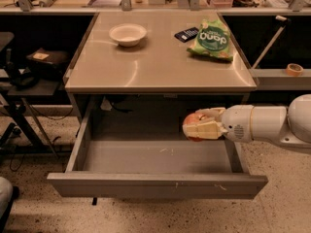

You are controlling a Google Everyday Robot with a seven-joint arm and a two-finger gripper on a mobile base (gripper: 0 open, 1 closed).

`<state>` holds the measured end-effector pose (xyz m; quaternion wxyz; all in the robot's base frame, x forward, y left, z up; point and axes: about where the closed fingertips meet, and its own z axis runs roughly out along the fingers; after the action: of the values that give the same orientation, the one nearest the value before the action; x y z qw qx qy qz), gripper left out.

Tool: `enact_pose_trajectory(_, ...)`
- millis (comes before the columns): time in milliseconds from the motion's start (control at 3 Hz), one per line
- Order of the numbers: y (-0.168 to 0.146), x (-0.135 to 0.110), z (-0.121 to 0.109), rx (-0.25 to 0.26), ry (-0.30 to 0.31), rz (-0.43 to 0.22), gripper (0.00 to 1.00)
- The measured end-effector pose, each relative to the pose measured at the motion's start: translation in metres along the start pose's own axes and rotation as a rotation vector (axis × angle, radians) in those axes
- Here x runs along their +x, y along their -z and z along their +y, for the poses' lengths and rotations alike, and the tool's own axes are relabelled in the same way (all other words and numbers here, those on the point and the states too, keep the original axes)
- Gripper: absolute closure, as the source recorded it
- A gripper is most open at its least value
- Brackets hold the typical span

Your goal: Place apple into top drawer

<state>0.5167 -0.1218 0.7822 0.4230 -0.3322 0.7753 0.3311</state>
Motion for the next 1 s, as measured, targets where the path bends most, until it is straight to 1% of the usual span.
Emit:
enact_pose_trajectory(333, 0.0, 0.0, 0.0, 0.0, 0.0, 0.0, 1.0)
enact_pose_trajectory(667, -0.022, 0.01, -0.007, 0.007, 0.023, 0.036, 1.0)
enact_pose_trajectory(1000, -0.065, 0.029, -0.028, 0.045, 0.026, 0.081, 1.0)
